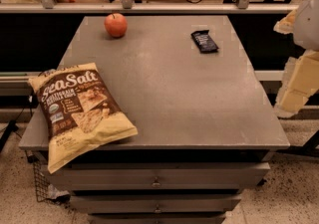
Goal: Pick brown chip bag
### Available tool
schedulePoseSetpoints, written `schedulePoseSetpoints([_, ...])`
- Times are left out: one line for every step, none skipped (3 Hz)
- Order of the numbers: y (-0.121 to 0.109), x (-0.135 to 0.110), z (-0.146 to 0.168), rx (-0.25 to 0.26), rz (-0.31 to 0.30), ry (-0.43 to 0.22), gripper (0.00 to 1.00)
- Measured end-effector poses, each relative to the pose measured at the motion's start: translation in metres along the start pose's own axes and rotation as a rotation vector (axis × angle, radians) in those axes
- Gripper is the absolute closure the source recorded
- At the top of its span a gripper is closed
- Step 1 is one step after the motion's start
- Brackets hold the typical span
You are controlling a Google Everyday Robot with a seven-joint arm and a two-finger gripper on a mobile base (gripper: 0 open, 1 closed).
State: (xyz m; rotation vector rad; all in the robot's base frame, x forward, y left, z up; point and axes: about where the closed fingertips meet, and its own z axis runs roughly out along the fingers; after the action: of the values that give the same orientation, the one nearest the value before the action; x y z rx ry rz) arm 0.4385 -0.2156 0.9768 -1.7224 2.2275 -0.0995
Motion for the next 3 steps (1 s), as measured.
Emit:
schedulePoseSetpoints([0.0, -0.001, 0.0, 0.002, 0.0, -0.002, 0.0])
schedulePoseSetpoints([0.003, -0.038, 0.028, -0.028, -0.01, -0.086, 0.0])
schedulePoseSetpoints([0.02, -0.114, 0.103, -0.14, -0.011, -0.246, 0.0])
